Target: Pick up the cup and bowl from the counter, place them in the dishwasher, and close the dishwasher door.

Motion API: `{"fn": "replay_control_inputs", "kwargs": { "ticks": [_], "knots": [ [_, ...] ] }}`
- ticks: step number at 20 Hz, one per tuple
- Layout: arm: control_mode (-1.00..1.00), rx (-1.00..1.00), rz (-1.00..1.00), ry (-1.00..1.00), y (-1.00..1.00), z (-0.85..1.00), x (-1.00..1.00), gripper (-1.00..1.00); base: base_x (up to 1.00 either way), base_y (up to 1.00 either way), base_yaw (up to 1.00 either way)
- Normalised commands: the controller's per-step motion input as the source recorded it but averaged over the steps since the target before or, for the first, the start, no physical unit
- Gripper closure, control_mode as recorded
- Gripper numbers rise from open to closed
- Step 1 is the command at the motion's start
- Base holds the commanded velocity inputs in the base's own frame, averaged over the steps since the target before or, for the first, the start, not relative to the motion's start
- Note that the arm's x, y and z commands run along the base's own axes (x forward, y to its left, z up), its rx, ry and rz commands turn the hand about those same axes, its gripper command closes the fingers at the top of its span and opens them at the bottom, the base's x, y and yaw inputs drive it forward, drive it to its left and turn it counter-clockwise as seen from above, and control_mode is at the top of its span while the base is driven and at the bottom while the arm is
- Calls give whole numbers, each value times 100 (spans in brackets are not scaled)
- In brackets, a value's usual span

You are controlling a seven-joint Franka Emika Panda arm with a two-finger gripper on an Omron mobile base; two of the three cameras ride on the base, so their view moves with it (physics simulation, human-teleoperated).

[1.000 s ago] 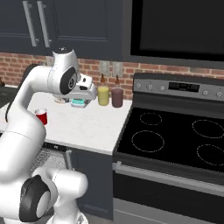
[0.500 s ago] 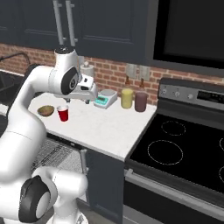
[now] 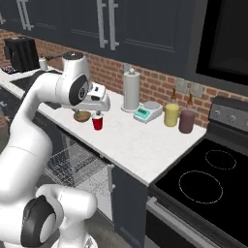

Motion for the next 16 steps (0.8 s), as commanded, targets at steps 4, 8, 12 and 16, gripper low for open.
{"fn": "replay_control_inputs", "kwargs": {
  "ticks": [4, 8, 12, 16],
  "knots": [
    [100, 0, 0, 0, 0, 0, 0, -100, -6, -48, 45],
    [100, 0, 0, 0, 0, 0, 0, -100, -4, -47, 33],
    [100, 0, 0, 0, 0, 0, 0, -100, 0, -8, 9],
    [100, 0, 0, 0, 0, 0, 0, -100, 0, -5, 0]
  ]
}}
